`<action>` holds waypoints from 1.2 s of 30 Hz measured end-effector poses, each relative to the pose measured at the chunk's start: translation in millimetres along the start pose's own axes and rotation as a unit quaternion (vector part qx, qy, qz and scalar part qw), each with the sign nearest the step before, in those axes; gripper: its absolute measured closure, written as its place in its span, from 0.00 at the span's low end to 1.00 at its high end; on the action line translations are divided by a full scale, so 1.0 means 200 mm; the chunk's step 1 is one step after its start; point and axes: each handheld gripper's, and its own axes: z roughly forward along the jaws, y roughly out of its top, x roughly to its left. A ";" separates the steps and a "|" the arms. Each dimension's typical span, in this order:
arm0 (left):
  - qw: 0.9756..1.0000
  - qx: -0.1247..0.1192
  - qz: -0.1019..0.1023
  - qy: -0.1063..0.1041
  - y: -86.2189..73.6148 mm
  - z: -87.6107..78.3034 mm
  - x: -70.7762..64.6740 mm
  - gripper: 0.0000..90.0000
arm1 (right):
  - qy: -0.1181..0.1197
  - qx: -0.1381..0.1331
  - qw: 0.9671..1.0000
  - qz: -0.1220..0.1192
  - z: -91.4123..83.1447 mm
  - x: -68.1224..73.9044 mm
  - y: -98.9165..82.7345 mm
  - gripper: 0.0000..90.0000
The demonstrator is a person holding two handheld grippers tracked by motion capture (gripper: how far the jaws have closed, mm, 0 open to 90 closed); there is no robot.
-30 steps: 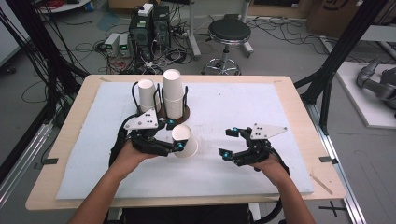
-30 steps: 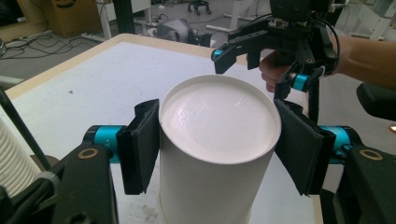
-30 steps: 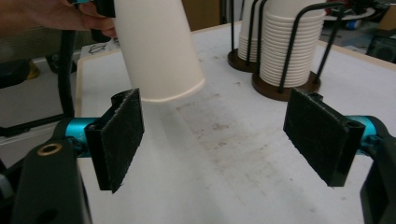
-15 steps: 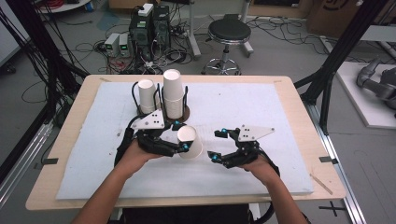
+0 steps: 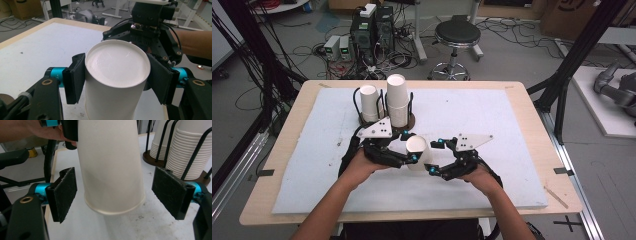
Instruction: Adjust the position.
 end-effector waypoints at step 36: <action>1.000 0.009 -0.022 -0.018 0.01 0.03 -0.01 0.24 | 0.051 0.016 0.997 -0.053 0.06 -0.03 0.04 0.34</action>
